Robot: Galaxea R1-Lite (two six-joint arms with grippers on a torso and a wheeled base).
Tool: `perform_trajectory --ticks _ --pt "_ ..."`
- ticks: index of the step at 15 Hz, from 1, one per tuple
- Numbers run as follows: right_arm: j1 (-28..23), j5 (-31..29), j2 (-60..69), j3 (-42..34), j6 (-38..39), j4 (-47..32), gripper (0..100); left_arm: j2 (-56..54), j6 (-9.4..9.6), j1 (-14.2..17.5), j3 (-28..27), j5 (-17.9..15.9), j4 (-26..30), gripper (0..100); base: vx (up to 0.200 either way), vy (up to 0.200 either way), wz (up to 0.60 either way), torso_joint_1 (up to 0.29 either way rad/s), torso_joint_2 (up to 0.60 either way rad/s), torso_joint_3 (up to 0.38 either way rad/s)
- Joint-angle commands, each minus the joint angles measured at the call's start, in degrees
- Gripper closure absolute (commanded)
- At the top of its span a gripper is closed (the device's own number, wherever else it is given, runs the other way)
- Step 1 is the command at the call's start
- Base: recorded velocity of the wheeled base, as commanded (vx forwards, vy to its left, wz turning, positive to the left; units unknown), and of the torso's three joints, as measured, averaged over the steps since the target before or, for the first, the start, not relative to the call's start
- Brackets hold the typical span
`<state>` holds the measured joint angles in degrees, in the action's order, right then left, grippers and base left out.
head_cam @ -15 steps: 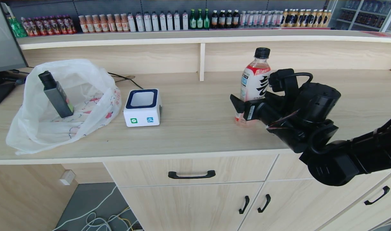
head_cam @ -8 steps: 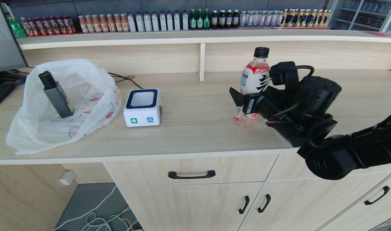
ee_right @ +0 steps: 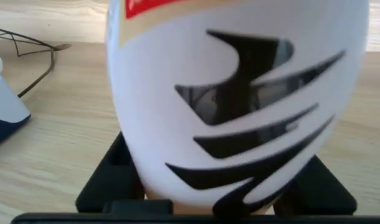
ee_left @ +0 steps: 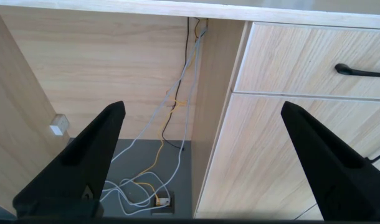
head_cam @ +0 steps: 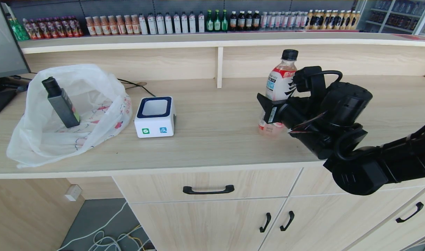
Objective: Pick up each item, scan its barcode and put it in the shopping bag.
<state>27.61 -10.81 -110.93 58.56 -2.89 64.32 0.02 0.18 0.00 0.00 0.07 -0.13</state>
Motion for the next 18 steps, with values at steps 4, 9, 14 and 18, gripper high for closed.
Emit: perform_trajectory --ticks 4,9,14,18 --pt "0.0 0.2 1.2 0.1 1.0 0.1 100 0.0 -0.01 0.0 0.0 0.0 0.0 0 0.000 0.000 0.00 0.000 0.00 0.000" --pt "0.2 0.3 2.1 -0.6 1.5 0.0 100 0.0 -0.01 0.0 0.0 -0.1 0.0 0 0.000 0.000 0.00 0.000 0.00 0.000" --pt "0.5 0.6 4.5 -2.8 1.6 0.2 100 0.0 -0.01 0.0 0.0 0.0 0.0 0 0.000 0.000 0.00 0.000 0.00 0.000" --pt "0.5 3.0 9.3 -2.8 1.7 -0.5 100 0.0 -0.01 0.0 0.0 0.0 0.0 0 0.000 0.000 0.00 0.000 0.00 0.000"
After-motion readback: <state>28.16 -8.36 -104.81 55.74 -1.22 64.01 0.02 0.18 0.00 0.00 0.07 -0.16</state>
